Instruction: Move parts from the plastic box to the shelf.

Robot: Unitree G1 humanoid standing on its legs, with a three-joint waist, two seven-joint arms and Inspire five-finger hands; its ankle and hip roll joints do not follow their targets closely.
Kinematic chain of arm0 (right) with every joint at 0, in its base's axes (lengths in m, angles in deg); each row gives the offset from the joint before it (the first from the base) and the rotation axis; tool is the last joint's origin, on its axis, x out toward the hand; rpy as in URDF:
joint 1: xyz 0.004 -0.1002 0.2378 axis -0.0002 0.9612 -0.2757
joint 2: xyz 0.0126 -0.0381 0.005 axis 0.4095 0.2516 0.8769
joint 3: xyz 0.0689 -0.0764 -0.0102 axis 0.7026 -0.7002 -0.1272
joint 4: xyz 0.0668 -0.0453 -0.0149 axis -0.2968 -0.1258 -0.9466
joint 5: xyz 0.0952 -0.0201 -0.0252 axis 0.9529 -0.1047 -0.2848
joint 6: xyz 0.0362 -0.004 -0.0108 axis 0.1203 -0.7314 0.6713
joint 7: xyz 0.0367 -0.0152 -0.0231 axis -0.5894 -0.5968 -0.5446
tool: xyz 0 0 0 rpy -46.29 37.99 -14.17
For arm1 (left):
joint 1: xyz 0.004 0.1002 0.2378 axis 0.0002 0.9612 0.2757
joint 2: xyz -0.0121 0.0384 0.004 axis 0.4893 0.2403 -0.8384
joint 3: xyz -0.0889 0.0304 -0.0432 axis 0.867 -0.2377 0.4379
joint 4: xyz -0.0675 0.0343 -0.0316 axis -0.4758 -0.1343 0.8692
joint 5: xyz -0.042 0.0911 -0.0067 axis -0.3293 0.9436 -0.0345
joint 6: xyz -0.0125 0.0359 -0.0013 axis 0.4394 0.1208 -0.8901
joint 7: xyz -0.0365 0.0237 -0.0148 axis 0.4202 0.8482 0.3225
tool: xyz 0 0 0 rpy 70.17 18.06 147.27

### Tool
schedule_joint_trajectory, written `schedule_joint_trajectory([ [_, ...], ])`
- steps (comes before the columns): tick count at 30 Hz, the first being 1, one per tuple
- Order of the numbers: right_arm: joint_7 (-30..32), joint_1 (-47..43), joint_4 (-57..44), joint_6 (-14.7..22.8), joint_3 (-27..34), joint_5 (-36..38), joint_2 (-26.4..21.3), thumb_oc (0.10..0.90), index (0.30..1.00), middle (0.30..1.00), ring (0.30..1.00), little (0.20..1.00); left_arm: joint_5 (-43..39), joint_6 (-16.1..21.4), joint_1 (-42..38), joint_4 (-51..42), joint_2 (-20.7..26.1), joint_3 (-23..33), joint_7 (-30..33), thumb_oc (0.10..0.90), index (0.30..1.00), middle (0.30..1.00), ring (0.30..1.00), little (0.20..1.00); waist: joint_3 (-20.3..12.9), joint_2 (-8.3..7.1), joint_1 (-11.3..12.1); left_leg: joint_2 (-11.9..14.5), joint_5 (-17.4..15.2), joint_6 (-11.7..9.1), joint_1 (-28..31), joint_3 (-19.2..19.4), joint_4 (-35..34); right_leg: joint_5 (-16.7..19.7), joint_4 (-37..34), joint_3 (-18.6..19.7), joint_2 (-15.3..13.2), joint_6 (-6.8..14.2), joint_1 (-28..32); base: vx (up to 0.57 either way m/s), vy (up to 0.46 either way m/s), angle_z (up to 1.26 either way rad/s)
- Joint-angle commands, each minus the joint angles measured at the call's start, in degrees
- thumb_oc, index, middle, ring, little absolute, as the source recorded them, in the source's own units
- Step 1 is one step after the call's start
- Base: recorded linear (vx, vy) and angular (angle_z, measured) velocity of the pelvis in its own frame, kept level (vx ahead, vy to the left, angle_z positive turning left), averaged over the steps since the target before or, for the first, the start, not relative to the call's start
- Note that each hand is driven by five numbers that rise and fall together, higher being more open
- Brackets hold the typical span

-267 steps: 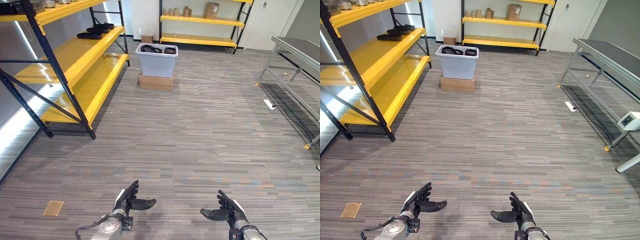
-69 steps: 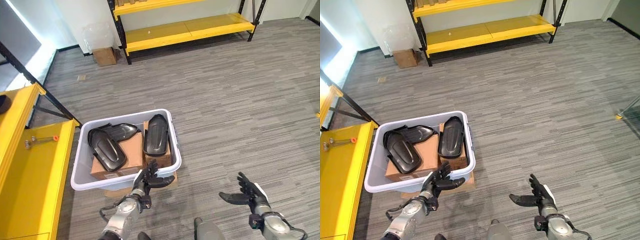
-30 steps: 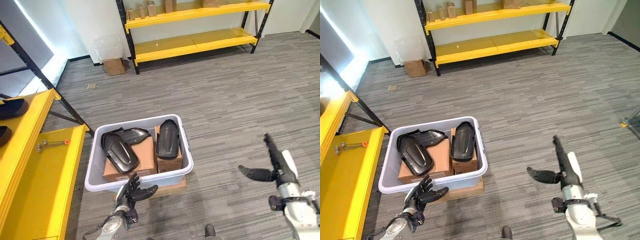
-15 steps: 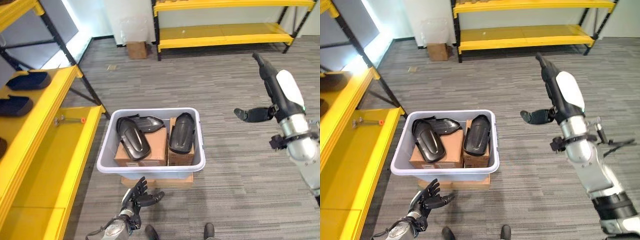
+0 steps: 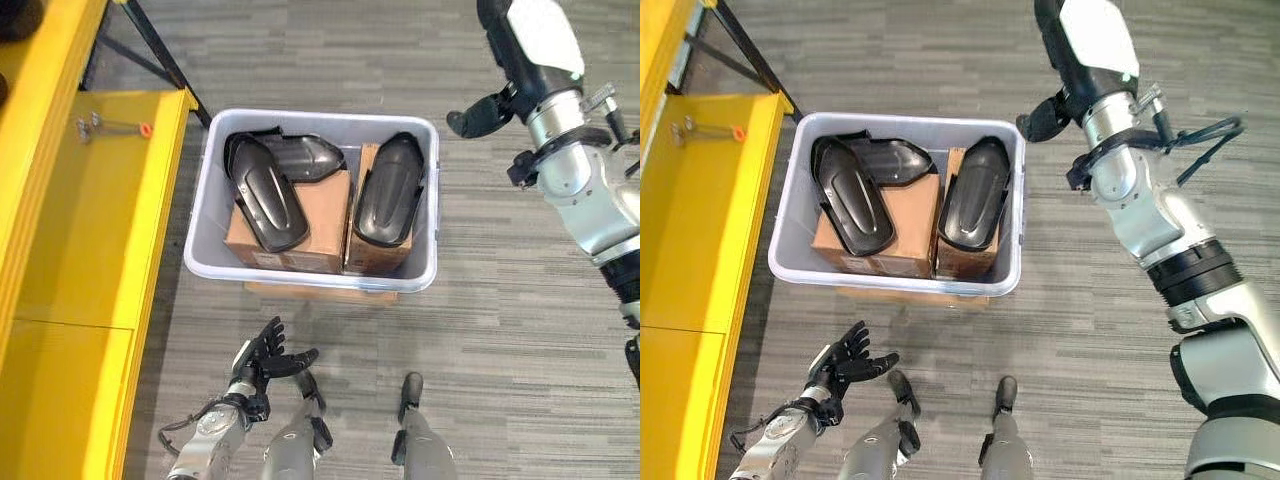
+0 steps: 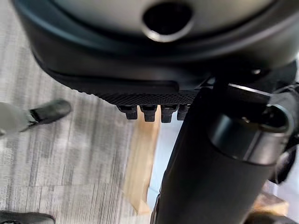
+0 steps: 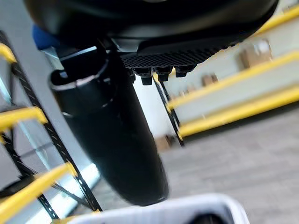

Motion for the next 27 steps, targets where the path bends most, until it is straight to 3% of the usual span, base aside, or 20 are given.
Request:
schedule_joint_trajectory([
  [1, 6.86, -10.63, 1.20, 1.11, 4.13, 0.96, -0.60, 0.900, 1.000, 1.000, 1.000, 1.000, -1.93, 5.19, -1.47, -6.10, 2.25, 0.89, 1.37, 0.900, 1.000, 1.000, 1.000, 1.000, -0.83, -1.33, 0.28, 10.15, 1.85, -11.30, 4.83, -0.09, 4.45, -0.79, 1.27, 3.39, -5.78, 3.85, 0.78, 0.00, 0.000, 0.00],
  [7, 8.80, -10.67, 10.44, 0.36, 6.32, 7.14, 6.11, 0.900, 1.000, 1.000, 1.000, 1.000, -2.64, 5.57, -4.14, -5.89, 1.89, 0.13, 3.29, 0.900, 1.000, 1.000, 1.000, 1.000, 1.56, -1.75, 0.44, 9.46, 0.25, -10.61, 2.77, -0.48, 5.22, 0.09, 1.23, 3.18, -5.96, 3.88, -0.82, -0.01, 0.016, 0.00],
  [17, 9.44, -8.89, 12.47, -0.36, 7.76, 7.81, 10.60, 0.900, 1.000, 1.000, 1.000, 1.000, -2.41, 5.52, -5.88, -5.94, 1.79, 0.16, 4.67, 0.900, 1.000, 1.000, 1.000, 1.000, 3.58, -2.24, 0.08, 9.61, -1.18, -10.06, 1.98, -0.51, 6.44, 0.73, 1.57, 3.17, -6.08, 3.89, -1.58, 0.00, 0.004, 0.00],
  [27, 8.51, -3.48, 4.18, -1.07, 7.94, 5.37, 14.86, 0.900, 1.000, 1.000, 1.000, 1.000, -1.53, 5.04, -7.41, -4.49, 0.98, 0.04, 6.81, 0.900, 1.000, 1.000, 1.000, 1.000, 5.18, -3.14, -0.39, 9.94, -2.10, -9.62, 1.75, -0.82, 7.57, 0.53, 2.23, 3.24, -5.99, 3.52, -1.42, 0.00, 0.000, 0.00],
])
